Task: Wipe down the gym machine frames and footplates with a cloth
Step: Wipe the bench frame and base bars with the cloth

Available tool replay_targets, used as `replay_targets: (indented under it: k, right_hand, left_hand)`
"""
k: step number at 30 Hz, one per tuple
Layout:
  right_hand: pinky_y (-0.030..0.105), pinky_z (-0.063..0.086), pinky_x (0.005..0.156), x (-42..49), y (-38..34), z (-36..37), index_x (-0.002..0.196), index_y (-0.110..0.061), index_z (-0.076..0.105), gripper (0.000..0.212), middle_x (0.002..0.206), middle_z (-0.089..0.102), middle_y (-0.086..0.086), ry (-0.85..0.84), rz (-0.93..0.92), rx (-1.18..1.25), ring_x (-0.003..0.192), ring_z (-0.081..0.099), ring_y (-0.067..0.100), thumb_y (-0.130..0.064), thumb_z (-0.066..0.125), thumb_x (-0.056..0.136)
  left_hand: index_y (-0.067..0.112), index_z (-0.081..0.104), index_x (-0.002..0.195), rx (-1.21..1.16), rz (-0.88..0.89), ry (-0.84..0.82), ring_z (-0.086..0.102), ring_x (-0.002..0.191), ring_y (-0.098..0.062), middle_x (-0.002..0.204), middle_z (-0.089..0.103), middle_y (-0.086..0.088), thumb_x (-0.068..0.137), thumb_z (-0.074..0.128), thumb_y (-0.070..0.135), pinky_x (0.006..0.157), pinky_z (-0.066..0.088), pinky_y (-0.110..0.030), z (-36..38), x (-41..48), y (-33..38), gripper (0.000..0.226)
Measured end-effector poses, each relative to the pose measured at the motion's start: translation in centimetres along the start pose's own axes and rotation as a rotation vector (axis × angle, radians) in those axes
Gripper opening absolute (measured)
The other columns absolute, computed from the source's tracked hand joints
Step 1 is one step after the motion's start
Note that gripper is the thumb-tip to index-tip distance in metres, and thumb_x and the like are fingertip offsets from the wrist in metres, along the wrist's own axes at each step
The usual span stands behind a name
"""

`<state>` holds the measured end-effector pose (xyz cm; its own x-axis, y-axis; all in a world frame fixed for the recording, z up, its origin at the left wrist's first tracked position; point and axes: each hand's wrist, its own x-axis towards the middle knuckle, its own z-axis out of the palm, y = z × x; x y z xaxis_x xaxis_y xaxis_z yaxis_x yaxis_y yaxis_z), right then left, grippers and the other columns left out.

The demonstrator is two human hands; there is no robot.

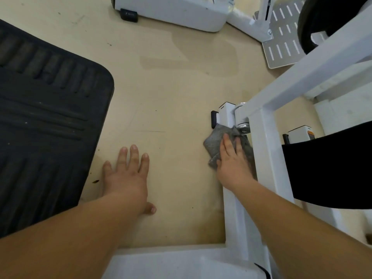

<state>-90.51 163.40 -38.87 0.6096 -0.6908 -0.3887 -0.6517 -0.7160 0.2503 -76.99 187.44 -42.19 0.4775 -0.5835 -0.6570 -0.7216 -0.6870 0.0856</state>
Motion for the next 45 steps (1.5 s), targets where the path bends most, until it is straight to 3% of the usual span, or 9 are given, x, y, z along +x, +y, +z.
replay_targets:
  k: [5, 11, 17, 20, 23, 25, 28, 31, 45]
  right_hand:
    - [0.049, 0.005, 0.125, -6.5, -0.6, 0.6, 0.162, -0.014, -0.012, 0.079, 0.168, -0.025, -0.010, -0.179, 0.029, 0.015, 0.153, -0.028, 0.026, -0.021, 0.042, 0.105]
    - [0.044, -0.014, 0.120, -12.7, -1.1, 3.3, 0.158, -0.015, -0.022, 0.090, 0.163, -0.032, -0.008, -0.498, 0.080, -0.053, 0.149, -0.037, 0.029, -0.019, 0.044, 0.098]
    - [0.037, -0.020, 0.117, -9.9, 0.5, 2.7, 0.161, -0.013, -0.017, 0.080, 0.169, -0.024, -0.002, -0.071, -0.120, -0.049, 0.143, -0.039, 0.014, -0.042, 0.035, 0.108]
    - [0.036, -0.014, 0.117, -5.2, 0.7, 1.8, 0.162, -0.006, -0.011, 0.082, 0.171, -0.015, 0.005, 0.063, -0.159, -0.115, 0.144, -0.034, 0.016, -0.022, 0.046, 0.104]
    - [0.045, 0.010, 0.123, 0.0, -0.1, -0.6, 0.159, 0.003, 0.022, 0.077, 0.170, 0.015, 0.015, 0.327, -0.271, -0.244, 0.158, -0.003, 0.030, 0.002, 0.052, 0.088]
    - [0.048, 0.014, 0.124, 3.2, -0.3, -2.8, 0.156, 0.005, 0.030, 0.073, 0.168, 0.021, 0.016, 0.439, -0.306, -0.293, 0.157, 0.006, 0.034, 0.001, 0.051, 0.086]
    - [0.046, -0.002, 0.128, 7.0, 0.1, -5.8, 0.162, -0.001, 0.014, 0.065, 0.172, 0.007, 0.010, 0.328, -0.274, -0.361, 0.158, -0.007, 0.029, -0.027, 0.035, 0.106]
    - [0.048, -0.008, 0.127, 8.7, 0.5, -6.4, 0.164, -0.010, 0.008, 0.070, 0.172, 0.005, 0.007, 0.107, -0.151, -0.557, 0.159, -0.005, 0.027, -0.049, 0.010, 0.106]
    - [0.042, 0.001, 0.128, 5.5, 0.1, -1.5, 0.160, -0.010, 0.028, 0.066, 0.167, 0.026, 0.007, 0.033, -0.267, -0.588, 0.158, 0.006, 0.025, -0.048, 0.027, 0.107]
  left_hand:
    - [0.019, -0.031, 0.156, 0.001, 0.011, -0.008, -0.028, 0.151, -0.039, 0.161, -0.040, -0.015, 0.070, 0.068, 0.082, 0.124, 0.007, -0.062, -0.4, -0.2, -0.1, 0.145]
    - [0.019, -0.028, 0.157, -0.014, 0.019, -0.001, -0.027, 0.152, -0.039, 0.161, -0.038, -0.014, 0.069, 0.069, 0.082, 0.123, 0.009, -0.062, -0.4, -0.4, 0.0, 0.146]
    - [0.018, -0.029, 0.157, -0.005, 0.012, 0.008, -0.028, 0.152, -0.040, 0.161, -0.039, -0.015, 0.070, 0.069, 0.081, 0.123, 0.008, -0.062, -0.1, -0.1, 0.0, 0.145]
    - [0.018, -0.030, 0.156, -0.005, 0.007, 0.008, -0.029, 0.151, -0.040, 0.160, -0.040, -0.016, 0.072, 0.069, 0.079, 0.123, 0.006, -0.062, 0.2, 0.1, 0.2, 0.143]
    - [0.018, -0.032, 0.155, -0.011, -0.006, 0.011, -0.031, 0.150, -0.040, 0.159, -0.042, -0.016, 0.073, 0.069, 0.077, 0.122, 0.004, -0.062, 0.4, 0.3, 0.2, 0.143]
    - [0.018, -0.034, 0.154, -0.014, -0.007, -0.006, -0.033, 0.150, -0.039, 0.157, -0.045, -0.016, 0.074, 0.070, 0.076, 0.122, 0.002, -0.062, 0.3, 0.3, 0.3, 0.143]
    - [0.019, -0.036, 0.153, -0.009, -0.013, -0.022, -0.035, 0.149, -0.038, 0.155, -0.047, -0.015, 0.074, 0.069, 0.077, 0.122, -0.001, -0.061, 0.2, 0.3, 0.2, 0.144]
    - [0.021, -0.038, 0.151, -0.003, -0.019, -0.032, -0.037, 0.148, -0.036, 0.155, -0.049, -0.013, 0.074, 0.068, 0.078, 0.122, -0.004, -0.059, 0.1, 0.4, 0.3, 0.143]
    - [0.023, -0.033, 0.155, -0.007, 0.018, 0.009, -0.033, 0.150, -0.036, 0.157, -0.045, -0.012, 0.073, 0.068, 0.080, 0.124, 0.002, -0.060, 0.0, -0.1, -0.3, 0.142]
